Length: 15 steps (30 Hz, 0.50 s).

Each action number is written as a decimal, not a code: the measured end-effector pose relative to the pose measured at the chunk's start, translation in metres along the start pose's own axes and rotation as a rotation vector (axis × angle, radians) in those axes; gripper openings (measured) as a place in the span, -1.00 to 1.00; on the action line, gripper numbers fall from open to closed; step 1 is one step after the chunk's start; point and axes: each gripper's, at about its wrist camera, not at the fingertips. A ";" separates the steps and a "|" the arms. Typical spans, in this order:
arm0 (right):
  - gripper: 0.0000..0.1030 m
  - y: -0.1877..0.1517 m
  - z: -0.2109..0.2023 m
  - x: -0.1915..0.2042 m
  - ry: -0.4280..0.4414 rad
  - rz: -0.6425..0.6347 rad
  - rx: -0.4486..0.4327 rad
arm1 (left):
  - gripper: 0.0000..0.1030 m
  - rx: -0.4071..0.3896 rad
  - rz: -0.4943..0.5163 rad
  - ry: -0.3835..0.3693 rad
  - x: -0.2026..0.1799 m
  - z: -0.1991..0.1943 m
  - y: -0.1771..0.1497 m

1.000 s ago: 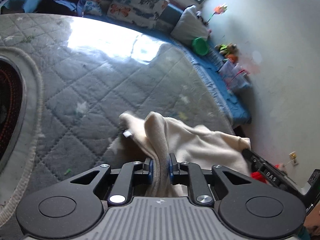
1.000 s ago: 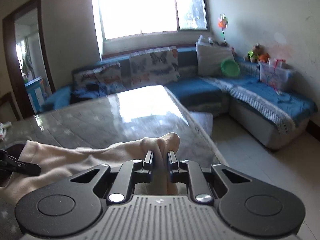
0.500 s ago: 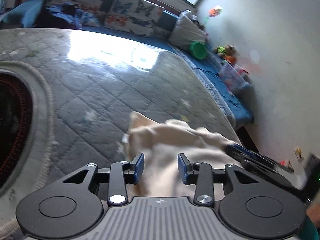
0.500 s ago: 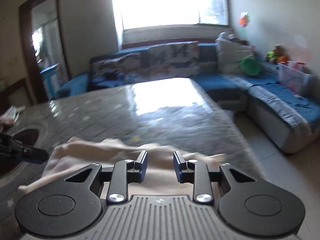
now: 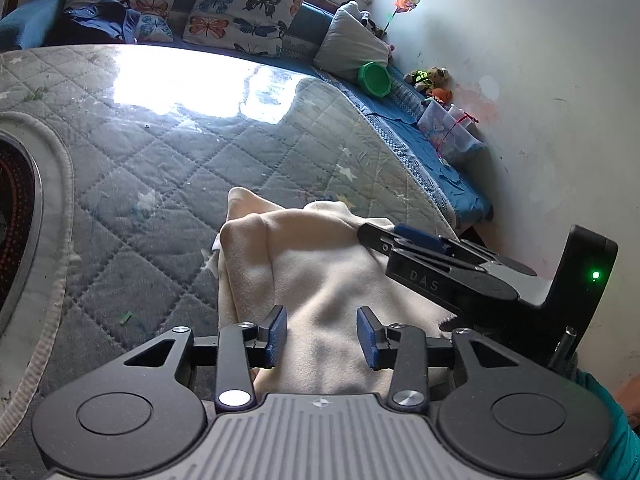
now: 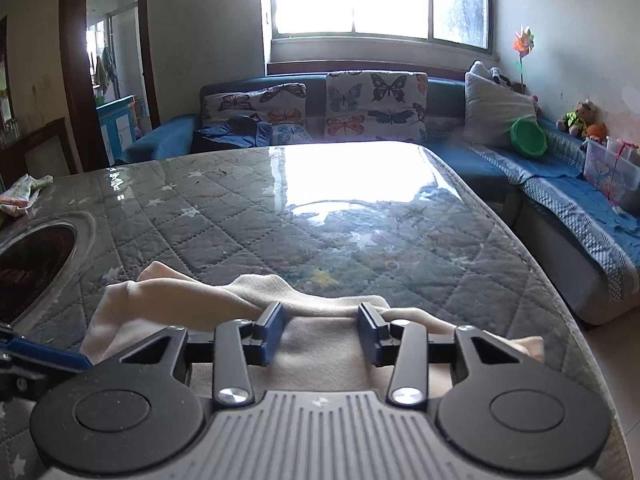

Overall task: Fold clothes
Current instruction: 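Carry the folded sweatshirt with both grippers onto the bare table cover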

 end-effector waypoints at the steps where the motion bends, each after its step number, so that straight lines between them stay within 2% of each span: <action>1: -0.02 0.001 0.001 0.002 0.001 -0.009 0.001 | -0.18 0.002 -0.001 -0.001 0.001 0.000 0.000; 5: 0.06 0.001 0.010 0.012 -0.011 -0.058 0.016 | -0.08 0.003 -0.007 0.007 0.003 -0.001 0.001; 11: 0.16 0.007 0.011 0.018 0.006 -0.060 0.010 | -0.05 -0.003 -0.020 0.013 0.010 -0.008 -0.002; 13: 0.28 0.007 0.014 0.022 0.006 -0.074 0.027 | -0.03 -0.005 -0.025 0.018 0.013 -0.010 -0.003; 15: 0.31 0.008 0.015 0.025 0.006 -0.081 0.035 | -0.02 -0.007 -0.028 0.025 0.016 -0.014 -0.004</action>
Point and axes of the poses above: each gripper's, at about its wrist camera, not at the fingertips, and z roughly the way its jaws point, x to its left, y to its top, and after that the axes turned 11 degrees about y, right-handed
